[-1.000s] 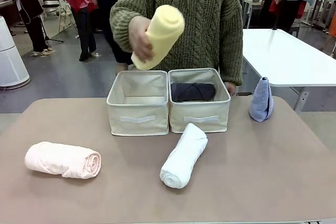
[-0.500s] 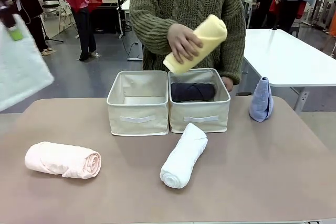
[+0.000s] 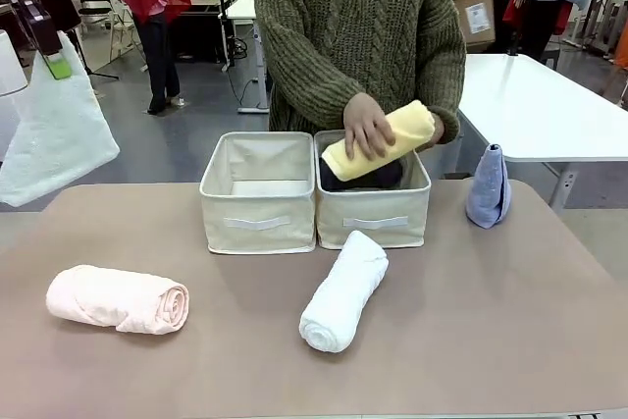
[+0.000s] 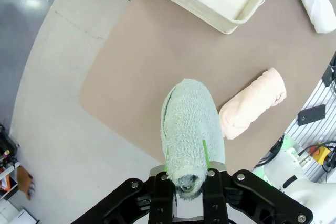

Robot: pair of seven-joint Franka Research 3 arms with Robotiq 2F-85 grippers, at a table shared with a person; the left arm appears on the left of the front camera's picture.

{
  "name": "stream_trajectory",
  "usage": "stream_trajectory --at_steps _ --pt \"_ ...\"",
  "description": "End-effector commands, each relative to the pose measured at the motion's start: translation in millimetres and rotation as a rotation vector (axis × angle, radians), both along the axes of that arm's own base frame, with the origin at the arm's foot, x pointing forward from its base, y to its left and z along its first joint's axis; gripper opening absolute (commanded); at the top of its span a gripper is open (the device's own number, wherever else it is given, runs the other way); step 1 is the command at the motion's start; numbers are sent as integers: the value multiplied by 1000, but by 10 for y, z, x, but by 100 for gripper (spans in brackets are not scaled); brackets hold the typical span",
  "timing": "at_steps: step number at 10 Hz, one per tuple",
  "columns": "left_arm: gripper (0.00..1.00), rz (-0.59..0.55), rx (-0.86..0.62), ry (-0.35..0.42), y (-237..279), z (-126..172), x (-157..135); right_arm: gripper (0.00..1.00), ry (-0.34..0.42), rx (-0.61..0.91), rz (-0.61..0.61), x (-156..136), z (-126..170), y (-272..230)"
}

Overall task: Sort the towels based on their folding style.
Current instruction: Pick up one triangle-folded towel and place it in the left Fabric basket.

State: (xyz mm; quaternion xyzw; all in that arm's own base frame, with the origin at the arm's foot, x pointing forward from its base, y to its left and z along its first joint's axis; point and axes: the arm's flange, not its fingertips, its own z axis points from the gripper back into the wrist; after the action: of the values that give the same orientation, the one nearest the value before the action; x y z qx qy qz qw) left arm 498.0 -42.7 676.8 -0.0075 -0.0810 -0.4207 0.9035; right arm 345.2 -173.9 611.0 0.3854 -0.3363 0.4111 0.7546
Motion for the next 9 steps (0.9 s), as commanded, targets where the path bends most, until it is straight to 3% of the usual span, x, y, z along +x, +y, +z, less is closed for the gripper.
stream_trajectory --at_steps 1,2,5,9 --pt "17 -2 -3 -10 15 40 -67 100 -20 26 7 14 4 -7" --pt "17 0 0 0 0 0 0 100 -20 26 7 14 4 -7" --pt "17 -291 100 -182 -616 184 182 100 -20 26 7 14 4 -7" --pt "17 -471 -3 -152 -1202 198 375 100 -20 26 7 14 4 -7"
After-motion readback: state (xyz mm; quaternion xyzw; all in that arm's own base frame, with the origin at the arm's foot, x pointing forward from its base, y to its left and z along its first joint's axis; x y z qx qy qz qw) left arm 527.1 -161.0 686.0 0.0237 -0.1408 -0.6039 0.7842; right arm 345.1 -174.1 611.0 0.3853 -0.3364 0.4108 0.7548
